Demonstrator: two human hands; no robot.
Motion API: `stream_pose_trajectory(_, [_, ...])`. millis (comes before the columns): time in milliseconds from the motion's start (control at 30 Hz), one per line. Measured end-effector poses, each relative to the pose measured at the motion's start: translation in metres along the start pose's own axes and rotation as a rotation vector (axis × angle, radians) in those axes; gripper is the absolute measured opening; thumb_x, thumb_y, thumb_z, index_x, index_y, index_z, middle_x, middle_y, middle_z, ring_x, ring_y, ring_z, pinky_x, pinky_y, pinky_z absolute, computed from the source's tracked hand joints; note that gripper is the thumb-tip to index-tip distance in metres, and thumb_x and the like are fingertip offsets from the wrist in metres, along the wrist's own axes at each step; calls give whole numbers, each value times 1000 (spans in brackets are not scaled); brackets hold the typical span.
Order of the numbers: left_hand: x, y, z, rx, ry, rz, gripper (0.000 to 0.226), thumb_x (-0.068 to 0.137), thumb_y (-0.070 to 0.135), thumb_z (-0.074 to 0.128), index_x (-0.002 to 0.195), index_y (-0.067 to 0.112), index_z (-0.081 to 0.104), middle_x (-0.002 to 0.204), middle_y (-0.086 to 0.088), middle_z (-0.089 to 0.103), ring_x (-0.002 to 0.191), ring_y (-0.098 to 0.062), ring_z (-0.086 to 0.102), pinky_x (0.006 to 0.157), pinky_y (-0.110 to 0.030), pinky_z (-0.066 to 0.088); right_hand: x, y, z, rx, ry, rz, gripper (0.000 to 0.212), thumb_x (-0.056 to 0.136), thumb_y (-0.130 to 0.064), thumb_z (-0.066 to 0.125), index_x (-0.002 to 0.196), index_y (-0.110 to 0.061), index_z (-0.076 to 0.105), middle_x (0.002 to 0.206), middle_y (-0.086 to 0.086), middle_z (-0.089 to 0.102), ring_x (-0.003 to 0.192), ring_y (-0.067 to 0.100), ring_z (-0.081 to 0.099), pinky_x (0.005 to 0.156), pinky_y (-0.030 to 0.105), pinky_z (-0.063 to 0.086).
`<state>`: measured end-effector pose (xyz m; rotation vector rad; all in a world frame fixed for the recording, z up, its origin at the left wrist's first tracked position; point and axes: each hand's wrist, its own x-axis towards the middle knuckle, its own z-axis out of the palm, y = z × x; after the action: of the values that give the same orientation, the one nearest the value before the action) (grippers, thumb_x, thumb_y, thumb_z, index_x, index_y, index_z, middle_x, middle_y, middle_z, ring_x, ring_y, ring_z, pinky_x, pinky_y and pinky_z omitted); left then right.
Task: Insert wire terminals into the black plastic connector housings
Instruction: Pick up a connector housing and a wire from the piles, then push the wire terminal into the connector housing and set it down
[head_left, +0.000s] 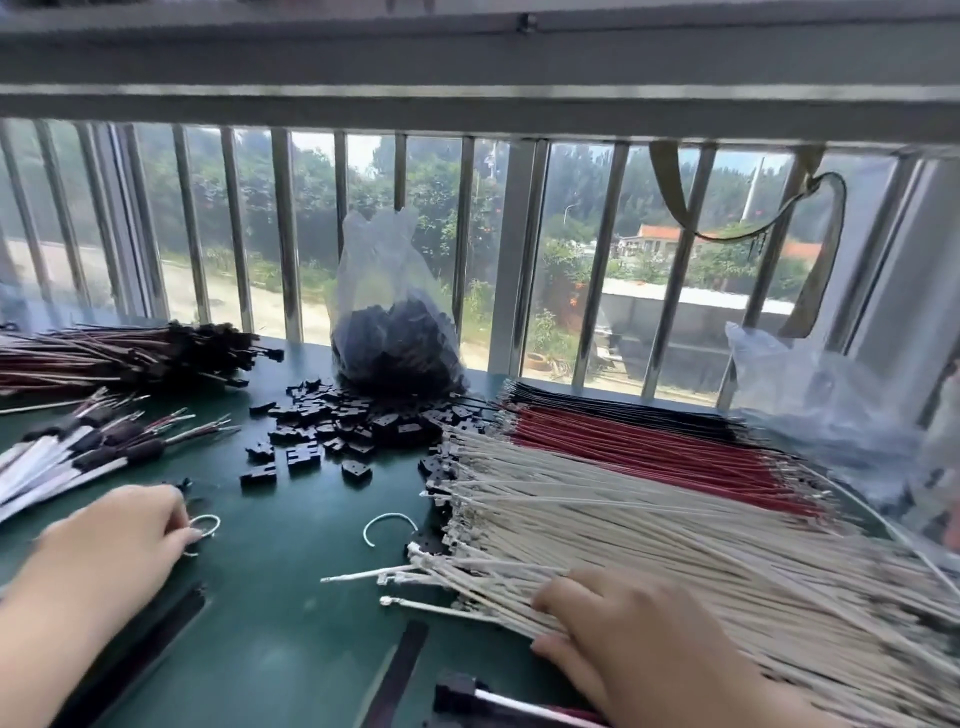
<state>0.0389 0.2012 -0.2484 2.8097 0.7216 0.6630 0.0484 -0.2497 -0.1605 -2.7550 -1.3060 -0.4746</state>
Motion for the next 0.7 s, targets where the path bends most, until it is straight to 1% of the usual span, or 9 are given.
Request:
stream_pose_trajectory(67, [8,-2,2,1,14,-1,43,59,21,82,59,30,40,52,9,45,46,-16,46,49,-25,43,0,2,10,50,9,13,30,91,-53,45,109,-30,51,103,-13,61,91,13,60,77,27,48])
stream_pose_trajectory(133, [13,-9,9,-45,24,9,45,57,15,82,69,31,42,58,5,50,51,-19,49,51,-27,43,2,3,16,84,9,36,28,93,-52,40,109,-30,47,108,-11,59,95,17,57,78,29,42])
stream_pose_trajectory(267, [10,-29,25,-306,2,-74,58,49,-14,75,73,36,61,62,1,66,61,-27,63,61,-42,56,6,2,16,151,-49,116,21,91,-54,43,95,-33,42,103,-10,57,96,19,55,77,32,39])
stream_pose_trajectory(333, [3,-30,28,-390,-59,-105,57,55,-11,74,77,40,64,63,6,71,62,-23,68,62,-37,57,5,3,17,183,-36,131,19,88,-53,46,88,-36,38,96,-15,55,94,15,54,76,31,37])
stream_pose_trajectory(400, [-3,-26,28,-469,-88,-134,49,61,-6,77,80,37,67,69,8,73,68,-22,71,69,-46,57,4,4,16,237,-18,143,20,85,-53,52,85,-38,39,82,-20,47,84,8,49,73,26,37])
stream_pose_trajectory(467, [1,-32,29,-551,-96,-189,43,69,-8,74,82,33,67,77,-1,74,75,-28,70,75,-55,54,3,5,14,297,-10,164,20,81,-53,58,82,-39,43,75,-24,44,76,0,44,71,21,39])
stream_pose_trajectory(567, [10,-31,19,-602,-102,-260,32,77,-10,68,78,22,62,87,-22,68,78,-38,64,78,-61,51,3,7,13,352,8,201,21,73,-57,63,78,-42,49,79,-25,50,75,-6,47,65,12,36])
stream_pose_trajectory(633, [-1,-6,-1,-630,-44,-277,30,78,-11,66,75,18,57,88,-29,65,71,-36,60,79,-59,50,4,7,12,388,16,215,22,67,-62,63,73,-44,51,77,-27,54,73,-9,49,58,11,33])
stream_pose_trajectory(700, [-24,29,-22,-631,102,-215,33,76,-6,70,74,24,58,77,-15,67,63,-30,60,73,-40,54,4,7,11,489,27,227,22,65,-64,60,72,-44,54,72,-33,55,67,-8,51,53,12,32])
